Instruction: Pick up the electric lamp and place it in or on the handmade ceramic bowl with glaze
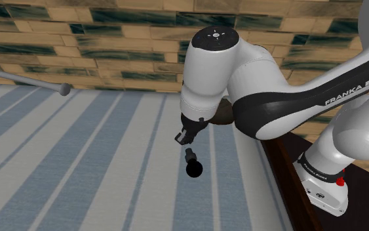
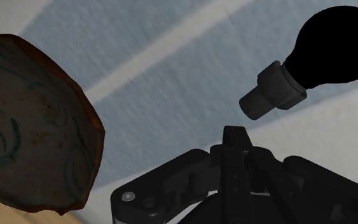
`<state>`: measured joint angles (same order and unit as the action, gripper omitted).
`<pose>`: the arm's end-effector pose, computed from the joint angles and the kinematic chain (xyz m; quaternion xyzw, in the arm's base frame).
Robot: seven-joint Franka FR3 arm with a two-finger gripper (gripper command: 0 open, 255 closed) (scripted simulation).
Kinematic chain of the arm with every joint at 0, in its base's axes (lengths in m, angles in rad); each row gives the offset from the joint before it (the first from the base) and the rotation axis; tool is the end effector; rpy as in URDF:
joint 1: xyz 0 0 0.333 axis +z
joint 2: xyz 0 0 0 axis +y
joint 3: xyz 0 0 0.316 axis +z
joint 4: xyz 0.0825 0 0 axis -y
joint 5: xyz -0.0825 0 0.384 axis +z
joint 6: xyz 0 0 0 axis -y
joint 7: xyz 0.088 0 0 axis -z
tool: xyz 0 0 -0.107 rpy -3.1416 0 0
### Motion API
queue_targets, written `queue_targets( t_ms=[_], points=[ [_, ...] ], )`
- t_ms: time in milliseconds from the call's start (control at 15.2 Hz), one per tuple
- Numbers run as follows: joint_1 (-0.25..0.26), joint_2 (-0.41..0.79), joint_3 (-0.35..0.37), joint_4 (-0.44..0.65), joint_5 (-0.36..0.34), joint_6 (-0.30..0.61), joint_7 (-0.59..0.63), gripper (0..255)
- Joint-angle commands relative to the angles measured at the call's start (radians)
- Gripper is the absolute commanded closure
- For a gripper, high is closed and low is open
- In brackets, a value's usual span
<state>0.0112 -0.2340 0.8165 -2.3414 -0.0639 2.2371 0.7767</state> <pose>0.3268 0.3609 0.4038 0.9927 0.0399 0.0977 0.0579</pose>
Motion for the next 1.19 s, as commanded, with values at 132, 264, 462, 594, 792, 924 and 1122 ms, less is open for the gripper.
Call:
queue_targets(
  t_ms=[132, 264, 462, 594, 792, 924, 1122],
  points=[
    [0.020, 0.043, -0.045, 0.041, 0.201, -0.072, 0.040, 0],
    [0.029, 0.065, -0.071, 0.058, 0.320, -0.106, 0.065, 0],
    [0.028, 0.090, -0.059, 0.035, 0.309, -0.062, 0.075, 0],
    [0.028, 0.109, -0.052, 0.021, 0.300, -0.032, 0.083, 0],
    [0.027, 0.135, -0.043, 0.004, 0.285, 0.007, 0.095, 0],
    [0.027, 0.135, -0.044, 0.004, 0.285, 0.007, 0.095, 0],
    [0.027, 0.135, -0.044, 0.004, 0.285, 0.007, 0.095, 0]
  ],
)
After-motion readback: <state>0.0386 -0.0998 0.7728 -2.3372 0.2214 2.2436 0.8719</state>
